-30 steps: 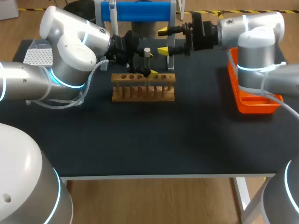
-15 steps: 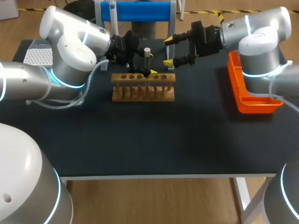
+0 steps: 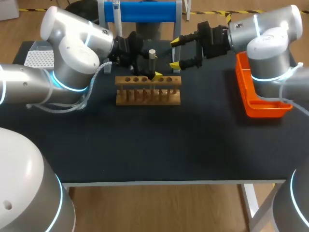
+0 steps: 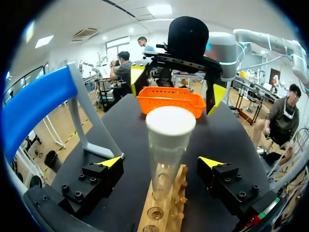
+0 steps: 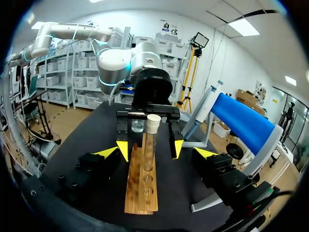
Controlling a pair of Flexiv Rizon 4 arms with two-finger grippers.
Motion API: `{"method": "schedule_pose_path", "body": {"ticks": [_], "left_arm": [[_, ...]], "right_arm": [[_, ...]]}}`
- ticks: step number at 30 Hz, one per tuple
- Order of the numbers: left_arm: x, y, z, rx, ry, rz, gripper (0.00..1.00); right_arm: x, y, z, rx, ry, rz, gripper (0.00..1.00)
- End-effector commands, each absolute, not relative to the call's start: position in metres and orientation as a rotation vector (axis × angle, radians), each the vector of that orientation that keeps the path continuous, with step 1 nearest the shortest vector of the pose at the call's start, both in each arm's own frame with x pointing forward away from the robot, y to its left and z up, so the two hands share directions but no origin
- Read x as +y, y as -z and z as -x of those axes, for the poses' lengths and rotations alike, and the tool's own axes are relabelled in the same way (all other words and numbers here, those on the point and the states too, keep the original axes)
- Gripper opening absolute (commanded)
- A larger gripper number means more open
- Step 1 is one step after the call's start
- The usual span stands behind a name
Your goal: Invert the test tube, pick up the pipette, mount the tip to pipette, aspirate from beaker and dispense into the tube, eject the tip, return the pipette, and cap with the stopper.
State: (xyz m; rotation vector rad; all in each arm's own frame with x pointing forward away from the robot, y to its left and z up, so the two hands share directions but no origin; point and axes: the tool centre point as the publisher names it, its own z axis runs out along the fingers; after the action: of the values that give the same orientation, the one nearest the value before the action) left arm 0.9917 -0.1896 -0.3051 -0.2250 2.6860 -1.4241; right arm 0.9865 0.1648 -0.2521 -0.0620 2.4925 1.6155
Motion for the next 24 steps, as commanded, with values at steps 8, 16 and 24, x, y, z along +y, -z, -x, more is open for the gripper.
{"method": "schedule_pose_path", "body": {"ticks": [8, 16, 24], "left_arm": [[-0.152, 0.297, -0.974, 2.660, 1.362, 0.300, 1.00], [-0.129, 0.294, -0.980, 2.656, 1.328, 0.328, 1.00], [-0.094, 0.294, -0.989, 2.642, 1.288, 0.384, 1.00]], "right_arm": [[0.165, 0.252, -0.986, 2.493, -1.614, 0.061, 1.00], [0.165, 0.252, -0.986, 2.493, -1.614, 0.061, 1.00], [0.165, 0.252, -0.986, 2.493, -1.614, 0.061, 1.00]]}}
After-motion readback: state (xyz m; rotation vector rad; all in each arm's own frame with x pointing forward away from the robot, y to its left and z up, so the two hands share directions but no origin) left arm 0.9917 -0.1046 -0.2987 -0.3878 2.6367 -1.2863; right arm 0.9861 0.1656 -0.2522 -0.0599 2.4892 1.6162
